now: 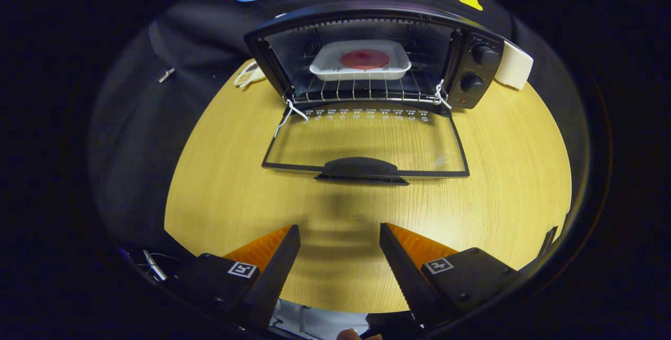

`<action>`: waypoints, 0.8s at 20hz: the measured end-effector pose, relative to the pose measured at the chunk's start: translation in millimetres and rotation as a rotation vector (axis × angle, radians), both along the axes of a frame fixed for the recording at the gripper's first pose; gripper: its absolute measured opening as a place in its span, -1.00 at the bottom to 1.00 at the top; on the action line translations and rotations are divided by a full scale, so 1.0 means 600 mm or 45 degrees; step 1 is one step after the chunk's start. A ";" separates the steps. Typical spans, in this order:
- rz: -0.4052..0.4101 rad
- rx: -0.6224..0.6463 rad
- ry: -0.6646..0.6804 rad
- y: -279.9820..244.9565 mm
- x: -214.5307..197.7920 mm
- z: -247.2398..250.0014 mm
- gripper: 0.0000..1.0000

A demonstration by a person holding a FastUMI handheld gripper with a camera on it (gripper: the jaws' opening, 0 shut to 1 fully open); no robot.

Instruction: Open the toaster oven, put the food inside, and close the toaster oven door.

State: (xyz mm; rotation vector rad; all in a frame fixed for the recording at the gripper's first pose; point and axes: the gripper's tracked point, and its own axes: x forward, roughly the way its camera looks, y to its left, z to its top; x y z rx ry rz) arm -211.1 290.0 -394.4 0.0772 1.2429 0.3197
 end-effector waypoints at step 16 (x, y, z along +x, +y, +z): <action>-0.174 -0.142 -0.062 -0.008 0.101 -0.074 0.94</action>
